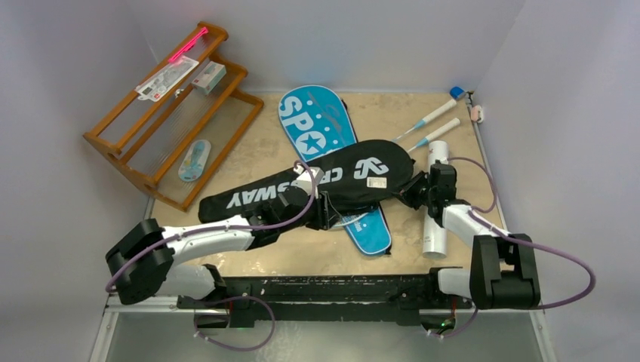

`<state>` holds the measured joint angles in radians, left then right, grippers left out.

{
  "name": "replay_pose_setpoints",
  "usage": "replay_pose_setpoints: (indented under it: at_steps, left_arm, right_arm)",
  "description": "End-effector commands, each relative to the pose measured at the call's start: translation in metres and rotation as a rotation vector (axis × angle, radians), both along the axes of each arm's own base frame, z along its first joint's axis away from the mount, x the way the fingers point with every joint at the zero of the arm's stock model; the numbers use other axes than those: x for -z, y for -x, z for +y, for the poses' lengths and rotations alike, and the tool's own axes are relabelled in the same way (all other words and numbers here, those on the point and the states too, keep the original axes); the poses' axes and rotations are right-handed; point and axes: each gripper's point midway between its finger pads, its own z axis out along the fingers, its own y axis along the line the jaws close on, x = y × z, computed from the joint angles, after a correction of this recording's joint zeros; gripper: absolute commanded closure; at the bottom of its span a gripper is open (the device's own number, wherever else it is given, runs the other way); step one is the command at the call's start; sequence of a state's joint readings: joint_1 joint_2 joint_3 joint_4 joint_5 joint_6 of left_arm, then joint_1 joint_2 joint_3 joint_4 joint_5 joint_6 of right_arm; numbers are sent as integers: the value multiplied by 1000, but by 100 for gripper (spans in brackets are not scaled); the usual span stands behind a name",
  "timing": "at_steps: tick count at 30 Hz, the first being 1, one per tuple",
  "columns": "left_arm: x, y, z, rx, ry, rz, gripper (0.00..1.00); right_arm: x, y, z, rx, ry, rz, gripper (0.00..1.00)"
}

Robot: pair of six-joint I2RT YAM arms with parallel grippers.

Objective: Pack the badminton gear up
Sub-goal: Adjust the racket bag at the center of the board.

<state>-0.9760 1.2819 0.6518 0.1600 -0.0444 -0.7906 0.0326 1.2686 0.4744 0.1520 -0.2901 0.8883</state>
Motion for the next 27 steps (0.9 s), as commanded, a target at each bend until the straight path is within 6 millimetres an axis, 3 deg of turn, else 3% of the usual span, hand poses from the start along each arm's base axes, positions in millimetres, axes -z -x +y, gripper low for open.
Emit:
replay_pose_setpoints:
  at_steps: [1, 8, 14, 22, 27]
  left_arm:
    - [-11, -8, -18, 6, 93, -52, 61]
    - [-14, -7, -35, 39, 108, -114, 58]
    - [-15, 2, -66, 64, 106, -137, 58]
    - [-13, 10, -107, 65, 95, -140, 57]
    - [-2, -4, -102, -17, 23, -121, 62]
  right_arm:
    - [-34, -25, 5, -24, -12, -131, 100]
    - [-55, 1, 12, -76, -33, -160, 100]
    - [-79, 18, 12, -76, -39, -208, 100]
    - [-75, 25, 11, -49, -55, -167, 100]
    - [-74, 27, 8, -28, -50, -158, 100]
